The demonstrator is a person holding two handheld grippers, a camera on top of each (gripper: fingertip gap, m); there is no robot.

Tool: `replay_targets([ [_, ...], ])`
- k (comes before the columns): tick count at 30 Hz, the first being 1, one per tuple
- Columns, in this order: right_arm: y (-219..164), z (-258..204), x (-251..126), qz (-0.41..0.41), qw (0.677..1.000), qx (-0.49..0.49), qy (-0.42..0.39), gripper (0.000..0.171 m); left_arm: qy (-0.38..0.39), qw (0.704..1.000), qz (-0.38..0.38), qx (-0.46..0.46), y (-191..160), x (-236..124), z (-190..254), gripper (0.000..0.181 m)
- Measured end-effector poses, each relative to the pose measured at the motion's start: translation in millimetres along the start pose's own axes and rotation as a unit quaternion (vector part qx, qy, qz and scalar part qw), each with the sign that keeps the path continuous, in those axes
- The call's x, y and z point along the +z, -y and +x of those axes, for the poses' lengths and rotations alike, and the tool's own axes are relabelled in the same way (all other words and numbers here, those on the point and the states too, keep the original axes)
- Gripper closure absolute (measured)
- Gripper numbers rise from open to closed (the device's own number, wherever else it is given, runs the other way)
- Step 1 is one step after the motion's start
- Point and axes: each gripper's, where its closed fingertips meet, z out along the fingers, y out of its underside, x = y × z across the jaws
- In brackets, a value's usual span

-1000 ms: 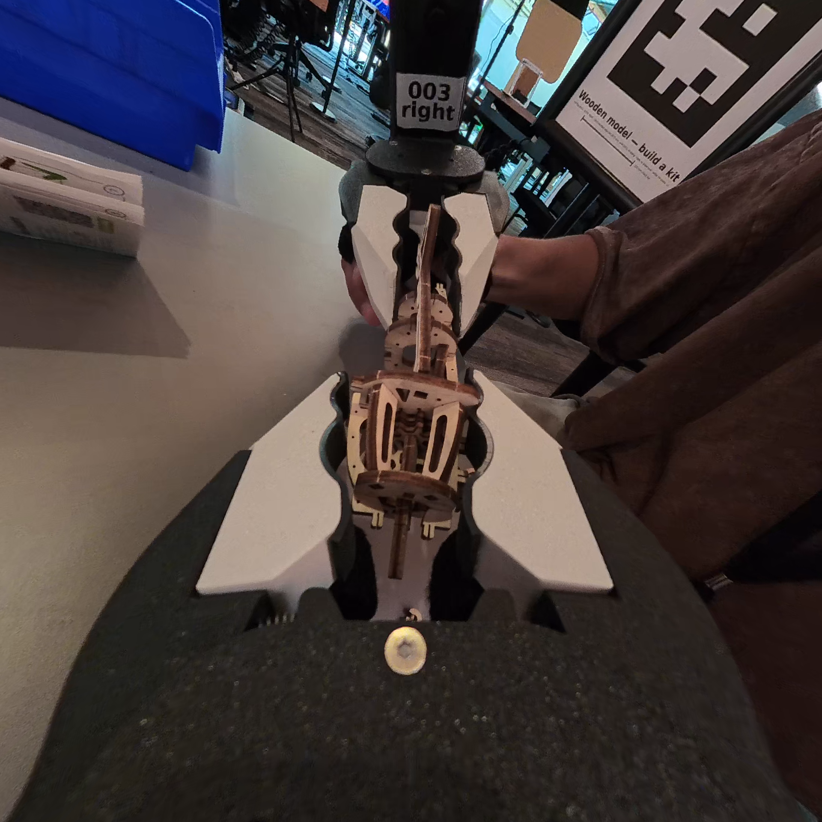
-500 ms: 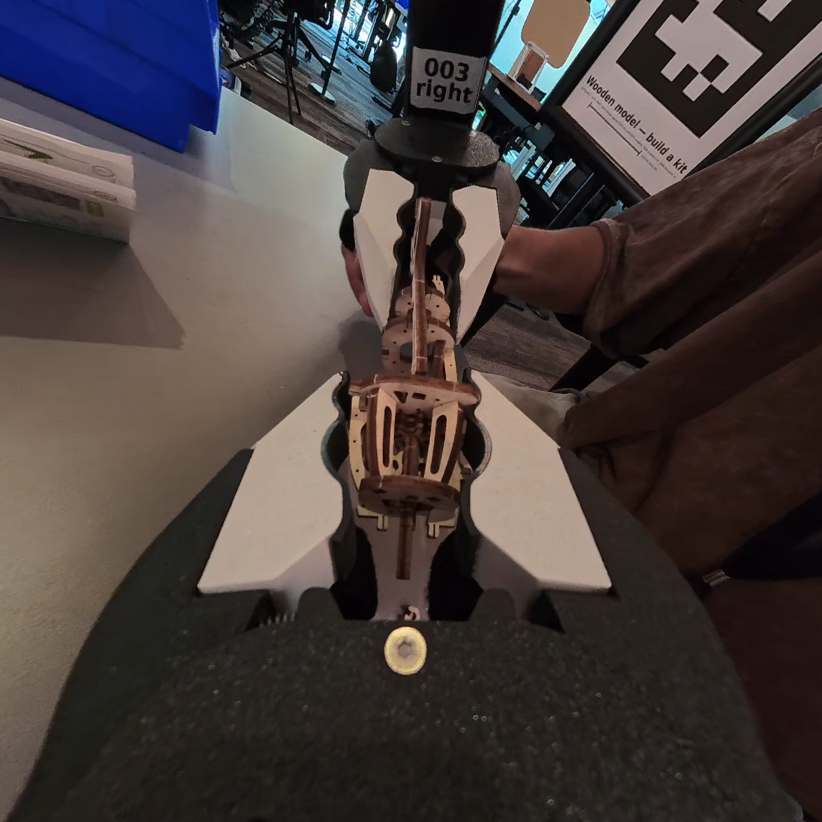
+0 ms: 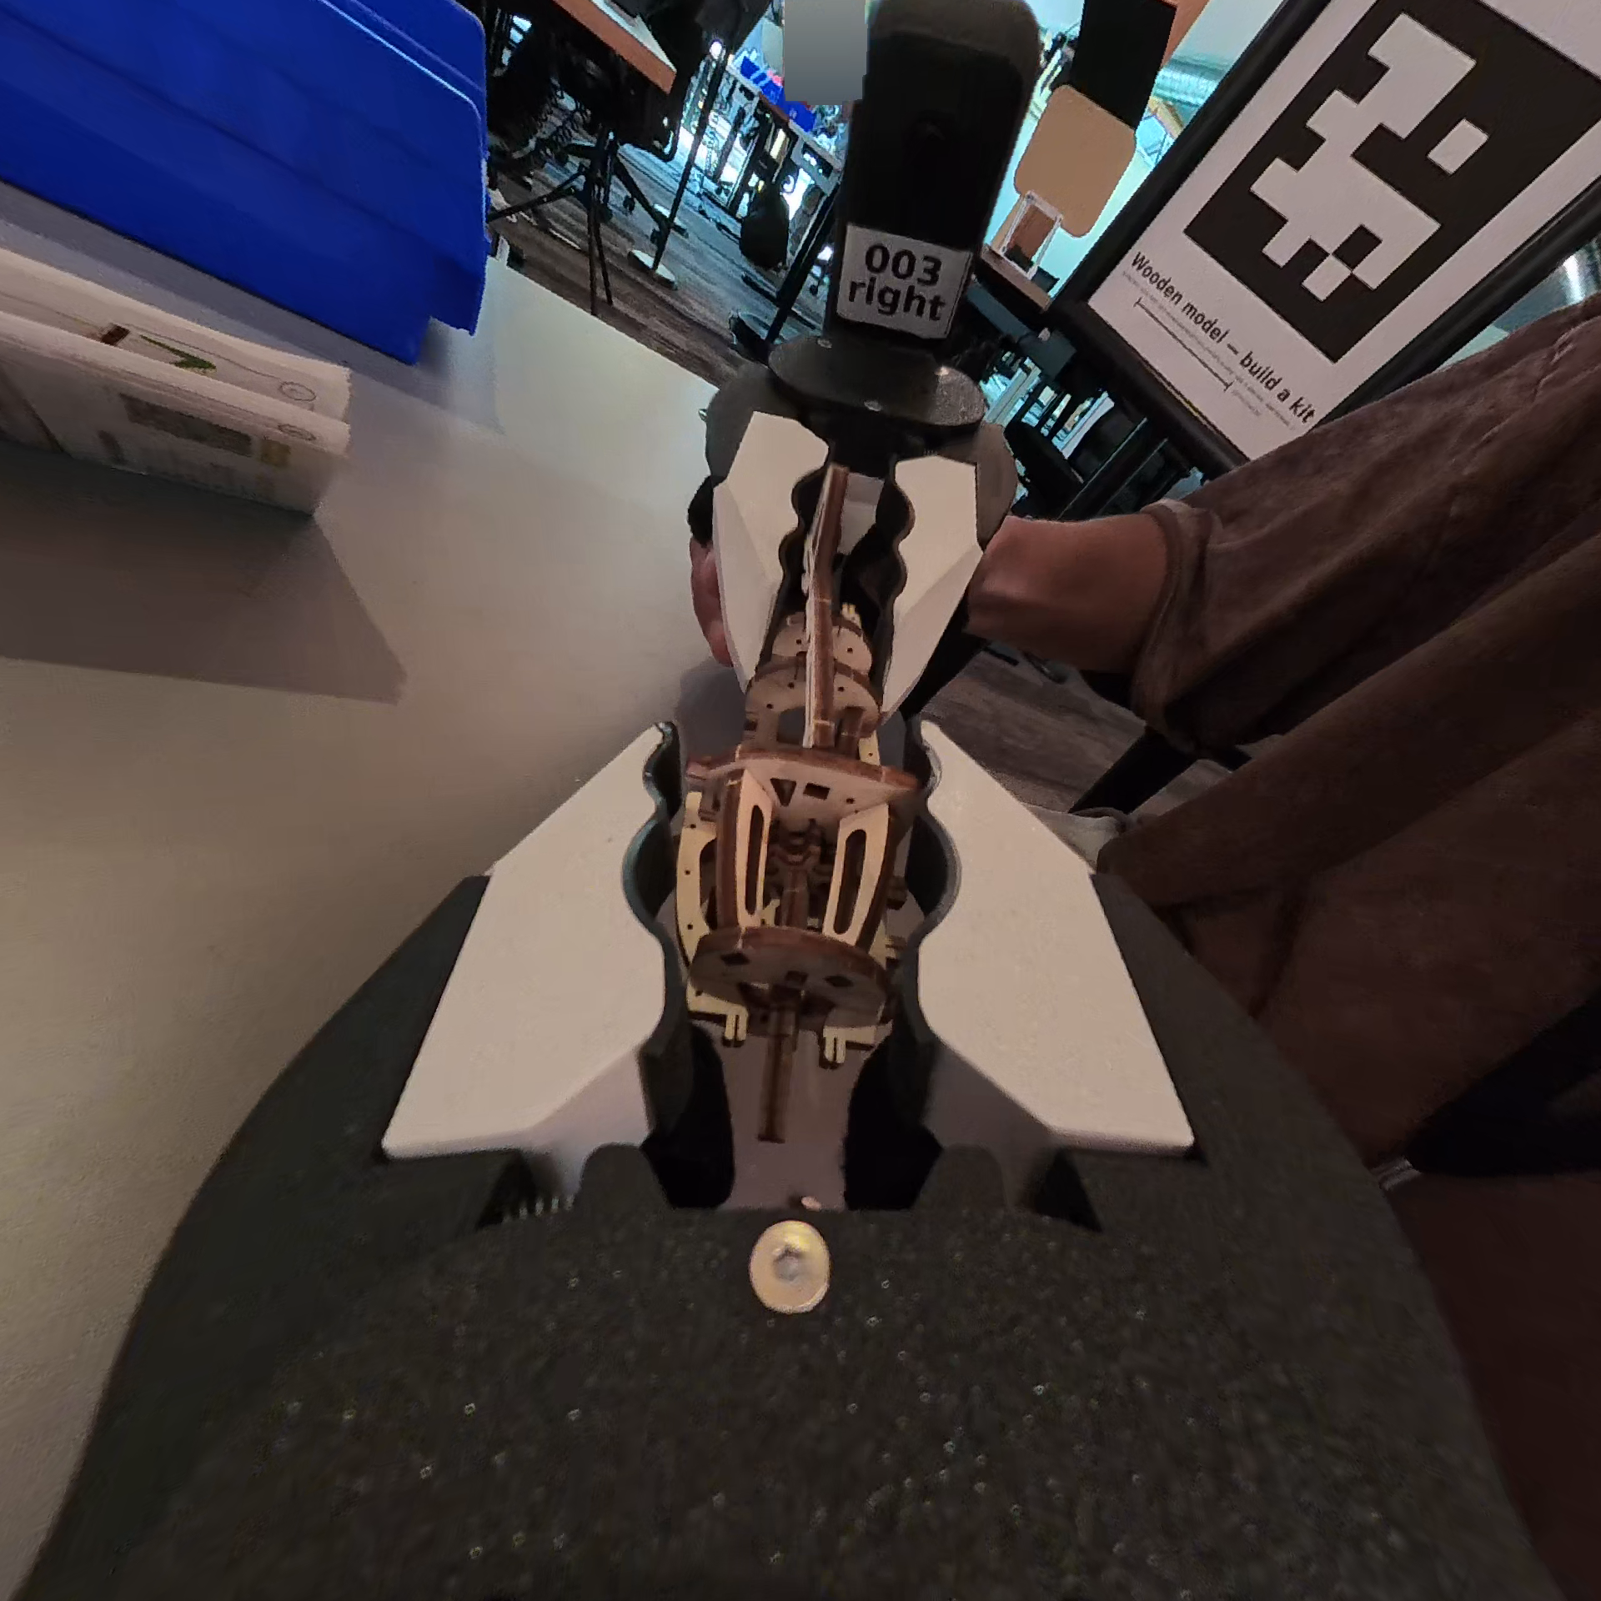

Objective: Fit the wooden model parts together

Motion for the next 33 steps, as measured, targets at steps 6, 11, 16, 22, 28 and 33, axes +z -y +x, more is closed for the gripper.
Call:
replay_targets([
  [6, 8.6, 8.4, -9.6, 0.029, 0.998, 0.051, 0.006, 0.147, -0.007, 1.000, 0.003, -0.009, 2.0, -7.0, -3.3, 0.132],
  [11, 9.3, 10.0, -13.8, 0.048, 0.996, 0.078, 0.015, 0.146, -0.009, 1.000, 0.003, -0.015, 1.9, -7.5, -4.7, 0.136],
  [16, 6.8, 6.8, -3.4, 0.045, 0.995, 0.091, 0.025, 0.129, -0.015, 1.000, -0.007, -0.013, -1.3, -4.4, -1.5, 0.136],
  [22, 0.7, 6.2, 0.1, 0.036, 0.993, 0.108, 0.028, 0.130, -0.006, 1.000, 0.016, -0.008, 5.3, -7.2, -2.9, 0.136],
  [28, -3.3, 2.4, 4.8, 0.028, 0.992, 0.118, 0.037, 0.133, -0.017, 0.999, 0.041, -0.006, 12.0, -9.5, 0.4, 0.136],
  [33, -1.6, 1.6, 6.4, 0.036, 0.991, 0.121, 0.035, 0.142, -0.015, 0.999, 0.047, -0.007, 13.3, -9.1, 0.6, 0.136],
])
